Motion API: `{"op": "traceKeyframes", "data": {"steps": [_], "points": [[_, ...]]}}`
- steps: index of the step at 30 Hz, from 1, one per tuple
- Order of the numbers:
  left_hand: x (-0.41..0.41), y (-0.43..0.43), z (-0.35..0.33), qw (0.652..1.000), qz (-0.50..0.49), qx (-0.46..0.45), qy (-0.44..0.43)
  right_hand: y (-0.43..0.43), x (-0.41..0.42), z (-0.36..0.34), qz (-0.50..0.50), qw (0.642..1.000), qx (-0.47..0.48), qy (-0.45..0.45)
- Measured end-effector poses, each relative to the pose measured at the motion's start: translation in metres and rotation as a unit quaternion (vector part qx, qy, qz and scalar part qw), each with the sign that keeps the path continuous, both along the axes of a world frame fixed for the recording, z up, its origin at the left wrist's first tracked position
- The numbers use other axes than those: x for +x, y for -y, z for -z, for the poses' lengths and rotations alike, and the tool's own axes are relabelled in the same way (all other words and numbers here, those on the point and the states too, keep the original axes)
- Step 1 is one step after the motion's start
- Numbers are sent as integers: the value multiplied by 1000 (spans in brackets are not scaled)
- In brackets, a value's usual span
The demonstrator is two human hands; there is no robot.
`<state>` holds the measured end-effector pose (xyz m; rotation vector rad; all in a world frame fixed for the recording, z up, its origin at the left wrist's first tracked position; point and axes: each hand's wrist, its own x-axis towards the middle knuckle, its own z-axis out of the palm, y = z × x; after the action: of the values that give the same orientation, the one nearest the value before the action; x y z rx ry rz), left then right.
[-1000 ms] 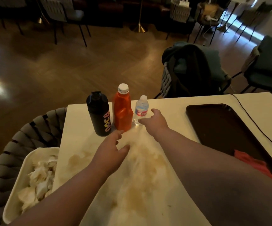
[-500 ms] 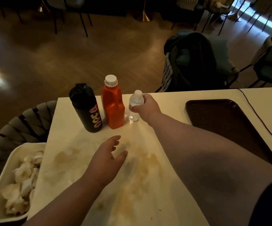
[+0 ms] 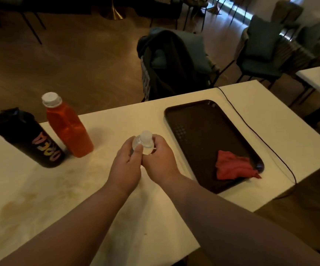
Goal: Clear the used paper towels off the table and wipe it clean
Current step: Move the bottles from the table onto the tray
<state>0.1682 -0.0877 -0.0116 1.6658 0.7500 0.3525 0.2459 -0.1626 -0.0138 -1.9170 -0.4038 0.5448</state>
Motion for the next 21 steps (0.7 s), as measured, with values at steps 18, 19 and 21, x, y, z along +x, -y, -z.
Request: {"op": "traceKeyframes", "data": {"steps": [18,19,21], "points": [[141,126,18,974,211,-40,-76,159,117,20,127,989,-70,34],[141,127,20,974,210,-40,-76,160,117,23,128,989,-70,32],[142,127,21,974,211,-37,-79,161,121,27,123,989,-76,32]]}}
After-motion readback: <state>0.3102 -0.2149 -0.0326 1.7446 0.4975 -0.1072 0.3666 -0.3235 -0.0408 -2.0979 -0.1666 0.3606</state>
